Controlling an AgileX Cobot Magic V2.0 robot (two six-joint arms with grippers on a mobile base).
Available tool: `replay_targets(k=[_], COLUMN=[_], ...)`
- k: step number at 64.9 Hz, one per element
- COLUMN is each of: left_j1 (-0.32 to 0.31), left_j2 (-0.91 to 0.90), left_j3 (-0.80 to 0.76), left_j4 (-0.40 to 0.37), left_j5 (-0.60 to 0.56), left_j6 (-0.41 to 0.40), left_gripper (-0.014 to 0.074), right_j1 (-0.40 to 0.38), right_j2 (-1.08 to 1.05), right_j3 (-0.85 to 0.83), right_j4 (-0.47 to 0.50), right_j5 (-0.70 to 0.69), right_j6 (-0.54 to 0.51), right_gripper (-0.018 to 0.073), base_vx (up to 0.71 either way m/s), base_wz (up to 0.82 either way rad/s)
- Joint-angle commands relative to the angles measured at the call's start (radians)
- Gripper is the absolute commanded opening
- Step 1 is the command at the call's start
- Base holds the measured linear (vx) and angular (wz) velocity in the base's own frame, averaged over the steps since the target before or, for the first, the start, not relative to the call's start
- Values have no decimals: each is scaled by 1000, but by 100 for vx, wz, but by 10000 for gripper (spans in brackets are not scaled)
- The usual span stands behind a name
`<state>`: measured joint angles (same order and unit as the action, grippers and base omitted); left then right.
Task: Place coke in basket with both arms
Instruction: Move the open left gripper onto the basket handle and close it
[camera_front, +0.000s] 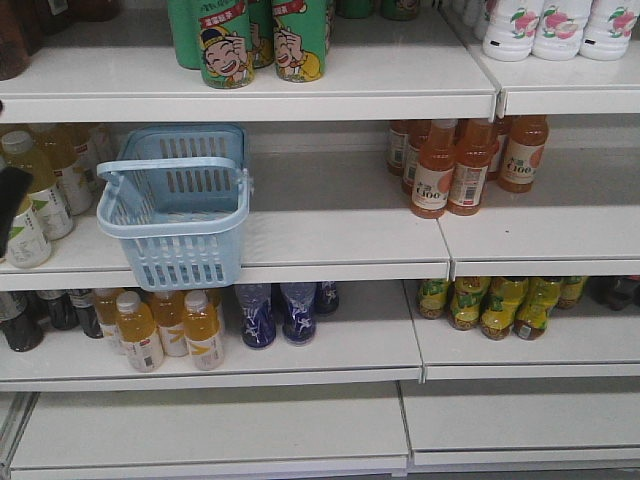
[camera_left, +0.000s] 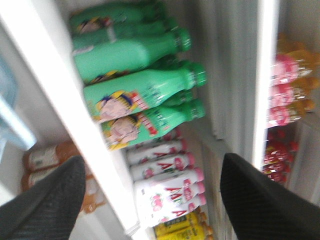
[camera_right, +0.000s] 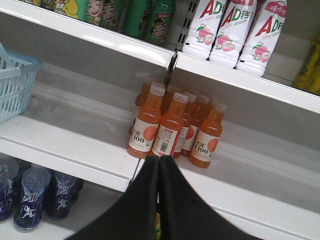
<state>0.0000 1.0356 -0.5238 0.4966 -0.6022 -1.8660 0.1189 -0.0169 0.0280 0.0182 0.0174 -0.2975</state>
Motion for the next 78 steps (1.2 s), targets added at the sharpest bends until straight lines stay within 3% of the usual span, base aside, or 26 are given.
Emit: replay_targets(k=[1, 14, 30, 49, 78], left_j1=[-6, -6, -6, -6, -6], left_j2=[113, 375, 658, 810, 877], left_j3=[-29, -55, -192, -329, -406], left_j4=[-6, -90, -92, -92, -112], left_j5=[-160, -345, -526, -534, -505], left_j6=[-25, -22, -25, -55, -58], left_gripper=[544, 544, 544, 544, 544], right_j1=[-8, -8, -8, -8, -8], right_j2=[-10, -10, -10, -10, -10], right_j3=[13, 13, 13, 13, 13], right_j4=[-7, -7, -7, -7, -7], right_j5=[-73, -73, -73, -73, -73], right_j6=[-8, -8, -8, -8, -8], right_gripper=[-9, -9, -9, -9, -9], base_vx=[0, 0, 0, 0, 0], base_wz=[0, 0, 0, 0, 0])
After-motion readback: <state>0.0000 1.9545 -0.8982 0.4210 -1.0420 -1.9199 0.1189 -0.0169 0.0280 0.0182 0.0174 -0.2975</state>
